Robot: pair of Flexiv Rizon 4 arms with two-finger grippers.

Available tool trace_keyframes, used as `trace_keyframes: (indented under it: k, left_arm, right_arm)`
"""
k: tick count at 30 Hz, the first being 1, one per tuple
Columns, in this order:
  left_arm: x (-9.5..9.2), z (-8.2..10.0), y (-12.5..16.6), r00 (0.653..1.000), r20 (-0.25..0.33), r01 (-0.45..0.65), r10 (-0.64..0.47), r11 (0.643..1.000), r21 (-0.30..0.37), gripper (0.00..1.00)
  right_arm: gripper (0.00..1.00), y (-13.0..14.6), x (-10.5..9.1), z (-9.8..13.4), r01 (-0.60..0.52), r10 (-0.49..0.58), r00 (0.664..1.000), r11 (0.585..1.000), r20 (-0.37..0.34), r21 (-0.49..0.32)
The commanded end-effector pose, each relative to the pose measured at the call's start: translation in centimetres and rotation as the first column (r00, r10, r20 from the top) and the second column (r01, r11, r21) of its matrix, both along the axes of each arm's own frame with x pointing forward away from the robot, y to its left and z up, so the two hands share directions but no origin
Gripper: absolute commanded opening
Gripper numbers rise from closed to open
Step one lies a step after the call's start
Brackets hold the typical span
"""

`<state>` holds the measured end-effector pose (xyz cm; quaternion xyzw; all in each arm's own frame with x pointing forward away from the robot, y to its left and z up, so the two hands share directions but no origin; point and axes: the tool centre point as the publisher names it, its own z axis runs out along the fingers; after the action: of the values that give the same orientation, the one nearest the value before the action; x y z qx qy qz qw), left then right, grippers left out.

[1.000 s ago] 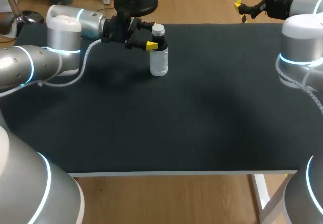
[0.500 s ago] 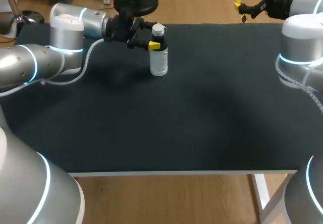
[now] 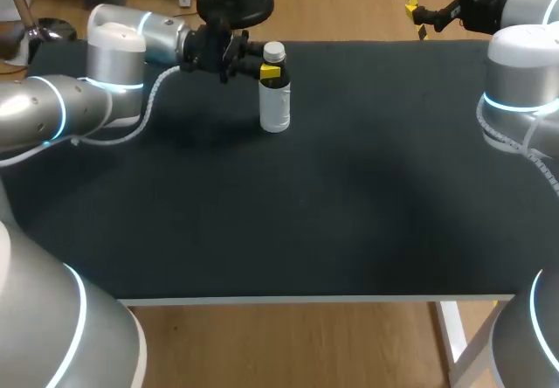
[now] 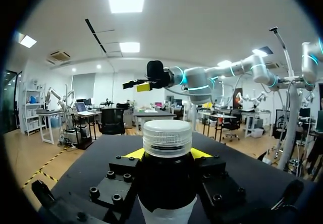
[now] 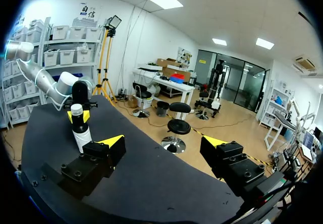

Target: Unscrew the bottle cap

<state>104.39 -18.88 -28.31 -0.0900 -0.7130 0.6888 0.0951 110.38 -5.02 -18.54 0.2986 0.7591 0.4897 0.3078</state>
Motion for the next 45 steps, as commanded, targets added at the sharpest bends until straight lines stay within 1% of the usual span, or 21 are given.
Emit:
trace_keyframes:
  k: [1, 12, 39, 43, 44, 45]
  left_arm:
    - [0.6, -0.1, 0.0, 1.0, 0.003, 0.02, -0.02, 1.0, -0.002, 0.0]
    - [0.6, -0.1, 0.2, 1.0, -0.004, 0.01, -0.01, 1.0, 0.008, 0.0]
    - [0.6, -0.1, 0.2, 1.0, -0.004, 0.01, -0.01, 1.0, 0.008, 0.0]
    - [0.6, -0.1, 0.2, 1.0, -0.004, 0.01, -0.01, 1.0, 0.008, 0.0]
    - [0.6, -0.1, 0.2, 1.0, -0.004, 0.01, -0.01, 1.0, 0.008, 0.0]
    - [0.6, -0.1, 0.2, 1.0, -0.004, 0.01, -0.01, 1.0, 0.008, 0.0]
  right_arm:
    - [1.0, 0.0, 0.0, 0.0, 0.0, 0.0, 1.0, 1.0, -0.001, 0.0]
    - [1.0, 0.0, 0.0, 0.0, 0.0, 0.0, 1.0, 1.0, -0.001, 0.0]
    - [1.0, 0.0, 0.0, 0.0, 0.0, 0.0, 1.0, 1.0, -0.001, 0.0]
    - [1.0, 1.2, 0.0, 0.2, -0.113, 0.115, 0.993, 0.99, -0.015, 0.08]
    - [1.0, 1.5, -0.6, 0.2, -0.142, 0.145, 0.989, 0.984, -0.014, 0.112]
    - [1.0, 1.9, -0.8, 0.3, -0.172, 0.175, 0.985, 0.977, -0.015, 0.124]
